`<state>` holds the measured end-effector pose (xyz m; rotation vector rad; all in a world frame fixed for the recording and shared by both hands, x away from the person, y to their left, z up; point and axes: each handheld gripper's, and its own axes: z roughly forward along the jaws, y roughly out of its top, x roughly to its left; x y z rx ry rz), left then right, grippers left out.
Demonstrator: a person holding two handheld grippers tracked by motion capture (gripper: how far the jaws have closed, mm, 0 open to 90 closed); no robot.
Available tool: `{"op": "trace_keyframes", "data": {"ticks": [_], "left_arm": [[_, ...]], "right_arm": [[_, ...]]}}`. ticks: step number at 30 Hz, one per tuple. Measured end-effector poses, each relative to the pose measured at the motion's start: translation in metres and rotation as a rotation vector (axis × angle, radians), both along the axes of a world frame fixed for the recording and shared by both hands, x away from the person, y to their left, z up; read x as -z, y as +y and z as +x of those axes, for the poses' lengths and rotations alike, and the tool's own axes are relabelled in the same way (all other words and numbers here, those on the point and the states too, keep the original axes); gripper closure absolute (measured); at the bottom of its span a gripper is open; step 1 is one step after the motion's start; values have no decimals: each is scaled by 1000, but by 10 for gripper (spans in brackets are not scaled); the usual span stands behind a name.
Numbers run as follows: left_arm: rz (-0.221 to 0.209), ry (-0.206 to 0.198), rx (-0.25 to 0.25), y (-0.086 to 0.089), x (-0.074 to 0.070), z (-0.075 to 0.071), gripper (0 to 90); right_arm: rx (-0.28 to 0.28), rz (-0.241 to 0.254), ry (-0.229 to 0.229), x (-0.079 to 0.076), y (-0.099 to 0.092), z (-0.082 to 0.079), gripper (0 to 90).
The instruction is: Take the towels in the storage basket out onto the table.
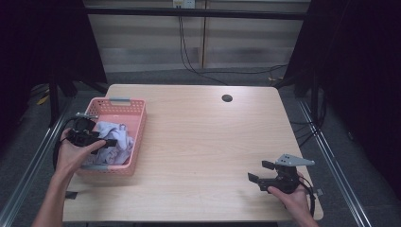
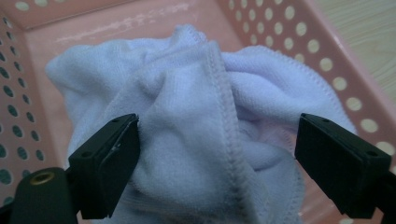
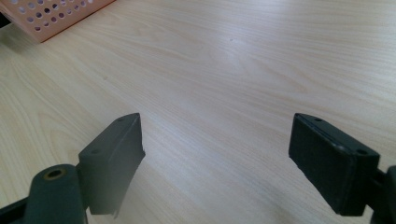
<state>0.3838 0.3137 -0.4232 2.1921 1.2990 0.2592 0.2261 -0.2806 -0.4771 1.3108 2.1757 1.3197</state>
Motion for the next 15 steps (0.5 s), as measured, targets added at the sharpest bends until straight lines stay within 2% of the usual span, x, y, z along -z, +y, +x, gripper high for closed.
{"op": "trace_keyframes", "data": {"ticks": [1, 2, 3, 4, 5, 6, 7, 8, 10, 12, 14, 15], "left_arm": [[1, 21, 3, 0, 2, 1, 129], [1, 21, 3, 0, 2, 1, 100], [26, 56, 5, -2, 7, 3, 55], [53, 70, 8, -2, 9, 4, 27], [53, 70, 8, -2, 9, 4, 3], [85, 85, 12, -5, 13, 5, 0], [85, 85, 12, -5, 13, 5, 0], [121, 109, 13, -8, 16, 9, 0], [132, 123, 1, -10, 18, 11, 0], [187, 140, 2, -14, 23, 15, 0], [283, 179, 1, -21, 28, 18, 0], [312, 186, 6, -23, 29, 20, 0]], "right_arm": [[0, 1, 3, 0, 0, 0, 173], [0, 1, 3, 0, 0, 0, 173], [-6, 3, 3, 0, 0, -1, 174], [-8, 5, 3, -1, 1, -1, 174], [-8, 5, 3, -1, 1, -1, 174], [-10, 6, 3, 0, 1, -1, 174], [-10, 6, 3, 0, 1, -1, 174], [-12, 4, 7, 0, 1, 0, 180], [-12, 10, 3, 0, 1, 0, 192], [-13, 12, 4, 0, 1, 1, 185], [-16, 12, 5, 0, 1, 0, 186], [-16, 12, 5, 0, 1, 0, 186]]}}
